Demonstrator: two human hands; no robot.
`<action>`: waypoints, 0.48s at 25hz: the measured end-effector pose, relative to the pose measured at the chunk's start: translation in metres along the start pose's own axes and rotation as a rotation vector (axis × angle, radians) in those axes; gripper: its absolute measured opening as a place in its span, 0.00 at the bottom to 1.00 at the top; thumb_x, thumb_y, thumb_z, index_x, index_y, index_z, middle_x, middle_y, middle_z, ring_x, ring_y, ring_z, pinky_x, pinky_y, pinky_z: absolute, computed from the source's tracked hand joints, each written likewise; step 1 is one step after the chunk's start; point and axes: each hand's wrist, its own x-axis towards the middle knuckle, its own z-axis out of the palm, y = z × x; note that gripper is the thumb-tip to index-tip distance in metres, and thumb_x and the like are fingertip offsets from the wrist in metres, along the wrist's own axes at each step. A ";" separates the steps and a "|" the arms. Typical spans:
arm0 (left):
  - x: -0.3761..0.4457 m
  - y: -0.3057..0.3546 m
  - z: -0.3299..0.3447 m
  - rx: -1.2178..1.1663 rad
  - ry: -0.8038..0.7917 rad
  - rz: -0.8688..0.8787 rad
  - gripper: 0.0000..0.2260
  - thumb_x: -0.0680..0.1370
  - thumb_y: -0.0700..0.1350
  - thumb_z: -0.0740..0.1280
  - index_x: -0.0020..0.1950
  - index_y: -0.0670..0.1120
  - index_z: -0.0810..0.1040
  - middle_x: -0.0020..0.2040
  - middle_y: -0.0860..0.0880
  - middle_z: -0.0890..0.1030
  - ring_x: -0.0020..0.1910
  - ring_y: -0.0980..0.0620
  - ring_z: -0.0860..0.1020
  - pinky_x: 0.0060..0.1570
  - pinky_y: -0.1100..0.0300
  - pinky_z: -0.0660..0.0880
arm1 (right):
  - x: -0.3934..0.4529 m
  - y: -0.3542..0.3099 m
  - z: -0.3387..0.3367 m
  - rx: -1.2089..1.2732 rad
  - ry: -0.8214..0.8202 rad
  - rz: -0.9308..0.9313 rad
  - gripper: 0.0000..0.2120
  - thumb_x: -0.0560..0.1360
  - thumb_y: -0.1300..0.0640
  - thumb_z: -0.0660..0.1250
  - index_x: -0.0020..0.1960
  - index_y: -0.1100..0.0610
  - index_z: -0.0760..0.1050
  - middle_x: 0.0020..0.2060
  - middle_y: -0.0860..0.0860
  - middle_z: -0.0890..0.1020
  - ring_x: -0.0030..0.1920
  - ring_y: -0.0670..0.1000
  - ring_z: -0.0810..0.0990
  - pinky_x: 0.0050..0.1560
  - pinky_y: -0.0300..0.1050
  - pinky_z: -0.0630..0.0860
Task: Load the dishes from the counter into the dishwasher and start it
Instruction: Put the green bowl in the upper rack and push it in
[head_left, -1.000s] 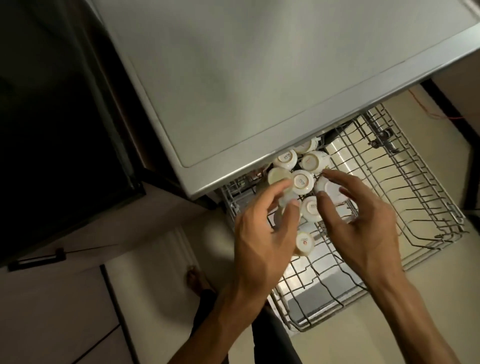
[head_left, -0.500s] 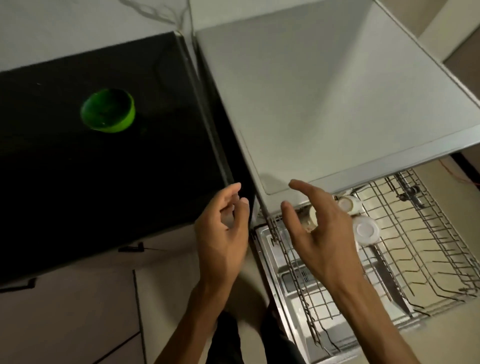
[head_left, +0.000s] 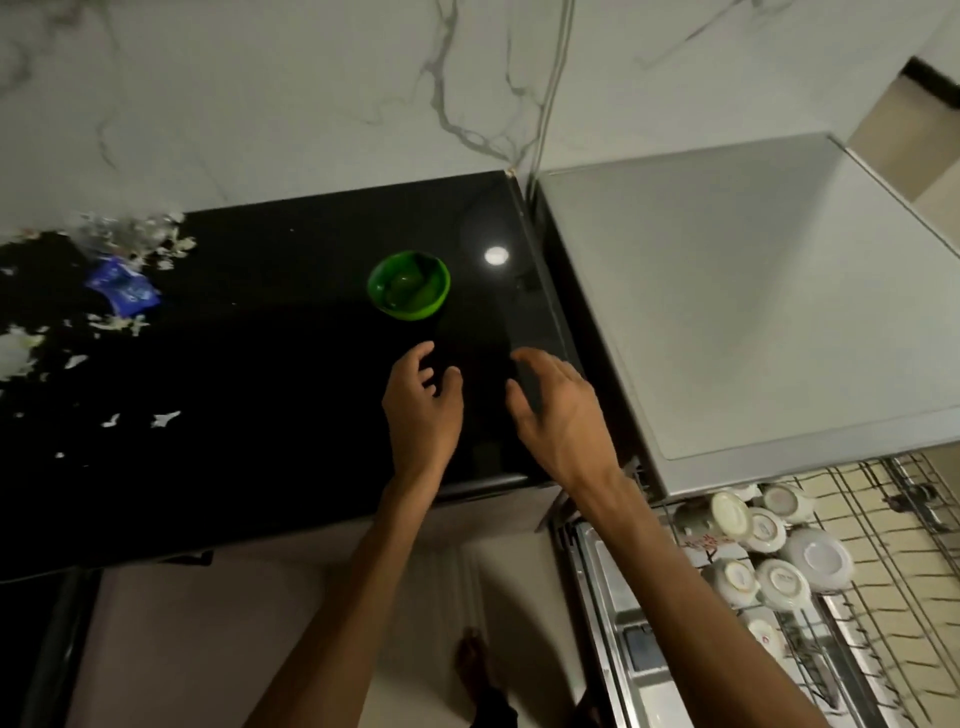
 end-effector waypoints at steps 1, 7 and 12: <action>0.018 -0.002 -0.003 0.041 0.003 0.013 0.20 0.79 0.44 0.67 0.70 0.46 0.72 0.66 0.47 0.76 0.60 0.55 0.76 0.51 0.69 0.72 | 0.015 -0.003 0.011 -0.023 -0.015 -0.005 0.18 0.79 0.56 0.64 0.68 0.58 0.72 0.61 0.54 0.79 0.61 0.53 0.77 0.59 0.45 0.75; 0.110 -0.014 -0.008 0.317 -0.088 0.089 0.25 0.77 0.41 0.67 0.73 0.45 0.68 0.68 0.42 0.71 0.65 0.44 0.73 0.66 0.53 0.71 | 0.096 -0.016 0.069 -0.132 -0.255 0.076 0.25 0.77 0.58 0.64 0.72 0.57 0.64 0.60 0.60 0.78 0.59 0.60 0.78 0.55 0.54 0.77; 0.151 -0.029 -0.005 0.429 -0.115 0.133 0.16 0.76 0.39 0.69 0.63 0.43 0.78 0.65 0.41 0.73 0.62 0.44 0.75 0.59 0.59 0.71 | 0.132 -0.022 0.090 -0.196 -0.340 0.104 0.28 0.77 0.60 0.64 0.75 0.54 0.59 0.60 0.61 0.74 0.59 0.63 0.76 0.56 0.55 0.75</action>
